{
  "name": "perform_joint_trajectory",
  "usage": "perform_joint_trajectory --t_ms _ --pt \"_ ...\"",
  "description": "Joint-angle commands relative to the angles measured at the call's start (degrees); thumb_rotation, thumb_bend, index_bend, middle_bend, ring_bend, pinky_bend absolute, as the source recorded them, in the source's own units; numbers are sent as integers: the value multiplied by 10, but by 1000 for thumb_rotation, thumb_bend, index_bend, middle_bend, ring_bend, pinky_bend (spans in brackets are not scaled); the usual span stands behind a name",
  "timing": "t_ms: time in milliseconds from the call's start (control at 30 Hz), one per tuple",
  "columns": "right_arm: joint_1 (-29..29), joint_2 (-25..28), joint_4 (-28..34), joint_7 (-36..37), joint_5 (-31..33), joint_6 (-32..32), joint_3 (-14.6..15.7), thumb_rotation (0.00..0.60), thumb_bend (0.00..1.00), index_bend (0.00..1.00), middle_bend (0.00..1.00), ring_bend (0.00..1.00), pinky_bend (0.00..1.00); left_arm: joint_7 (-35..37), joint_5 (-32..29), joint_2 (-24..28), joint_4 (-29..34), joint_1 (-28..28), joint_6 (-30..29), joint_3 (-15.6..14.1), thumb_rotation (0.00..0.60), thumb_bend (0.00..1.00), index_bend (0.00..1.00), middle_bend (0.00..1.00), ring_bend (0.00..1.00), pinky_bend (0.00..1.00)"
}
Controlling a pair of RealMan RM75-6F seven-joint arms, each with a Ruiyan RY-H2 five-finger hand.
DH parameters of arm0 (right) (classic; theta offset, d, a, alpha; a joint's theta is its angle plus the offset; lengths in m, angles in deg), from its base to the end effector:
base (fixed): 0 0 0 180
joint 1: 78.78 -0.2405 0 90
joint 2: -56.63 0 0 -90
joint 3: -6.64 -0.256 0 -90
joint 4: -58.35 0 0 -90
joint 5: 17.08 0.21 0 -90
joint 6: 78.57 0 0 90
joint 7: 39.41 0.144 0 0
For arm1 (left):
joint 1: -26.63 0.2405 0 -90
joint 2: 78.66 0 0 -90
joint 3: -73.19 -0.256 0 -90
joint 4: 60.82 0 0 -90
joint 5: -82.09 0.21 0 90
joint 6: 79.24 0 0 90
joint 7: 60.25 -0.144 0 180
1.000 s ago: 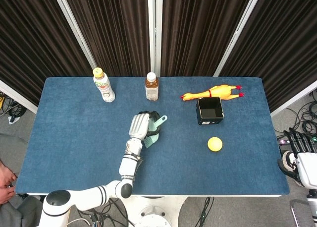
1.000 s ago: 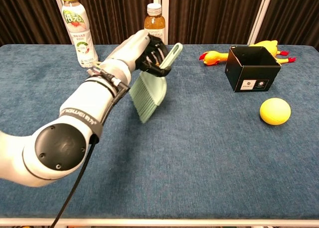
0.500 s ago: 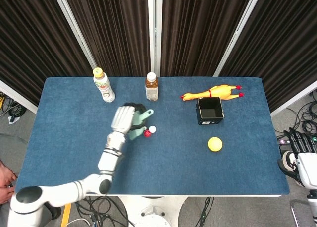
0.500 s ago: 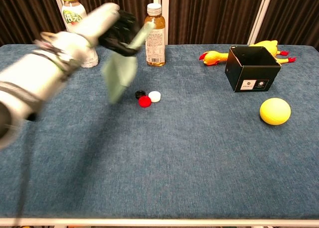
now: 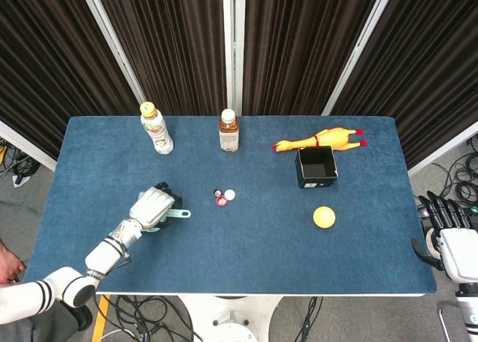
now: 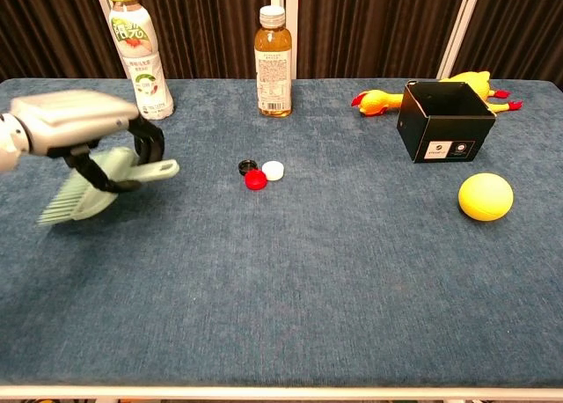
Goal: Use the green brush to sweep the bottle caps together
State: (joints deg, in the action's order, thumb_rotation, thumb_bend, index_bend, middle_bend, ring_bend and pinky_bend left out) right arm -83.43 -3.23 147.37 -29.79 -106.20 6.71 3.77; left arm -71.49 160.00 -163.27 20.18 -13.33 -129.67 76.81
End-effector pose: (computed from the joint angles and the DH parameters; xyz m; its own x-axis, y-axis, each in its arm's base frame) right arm -0.3206 -0.1810 0.1867 0.3662 0.0006 0.9305 -0.9291 -0.0541 0.3657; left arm -0.1880 0.3231 -0.0145 0.5791 0.3027 0.7570 0.7693 -0.5103 -0.3845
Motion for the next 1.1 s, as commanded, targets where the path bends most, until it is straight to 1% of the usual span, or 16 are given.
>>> perform_joint_trajectory --t_ms 33,67,133,167,233,300,400,500,567,633,733,867,967,1100 --pt "2 1 1 -2 1 2 1 600 253 0 0 0 0 -14 -4 -15 -4 -3 6 -4 600 389 423 438 340 204" --pt "4 2 2 -2 3 3 1 600 253 0 0 0 0 -18 -9 -18 -3 -5 8 -2 600 365 407 415 316 203" --pt "5 3 3 -1 5 4 1 600 253 0 0 0 0 -28 -20 -20 3 -7 13 1 600 281 347 339 242 203" --pt "6 3 3 -2 6 4 1 600 253 0 0 0 0 -36 -28 -19 9 -9 16 3 600 216 292 276 192 203" --pt "7 4 4 -3 5 6 1 600 253 0 0 0 0 -47 -39 -17 20 -10 14 7 600 125 200 192 134 202" --pt "7 5 3 -3 7 5 1 600 253 0 0 0 0 -44 -42 -11 33 -5 -2 14 600 89 166 171 123 202" --pt "7 9 0 0 14 -1 1 600 254 0 0 0 0 -25 -40 8 44 16 -51 26 600 82 162 171 123 203" --pt "5 16 -2 3 19 -12 1 600 258 0 0 0 0 22 -52 47 63 53 -98 36 600 82 162 171 123 203" --pt "3 20 -3 6 20 -18 2 600 261 0 0 0 0 47 -55 80 72 85 -135 34 600 83 162 171 123 202" --pt "1 22 -5 8 19 -20 2 600 264 0 0 0 0 61 -59 108 77 123 -178 27 600 82 162 171 123 198" --pt "-3 19 -9 11 14 -22 2 600 267 0 0 0 0 69 -69 137 84 181 -240 12 600 82 162 170 124 194" --pt "-5 9 -15 15 -4 -14 5 600 269 0 1 0 0 65 -83 162 102 252 -317 -8 600 82 162 171 123 191" --pt "-3 -2 -20 14 -17 -1 8 600 269 0 6 0 0 52 -69 171 121 296 -368 -29 600 82 164 171 123 189" --pt "-2 -14 -21 6 -26 1 14 600 269 0 8 0 0 42 -40 168 142 335 -409 -53 600 82 174 171 123 186"
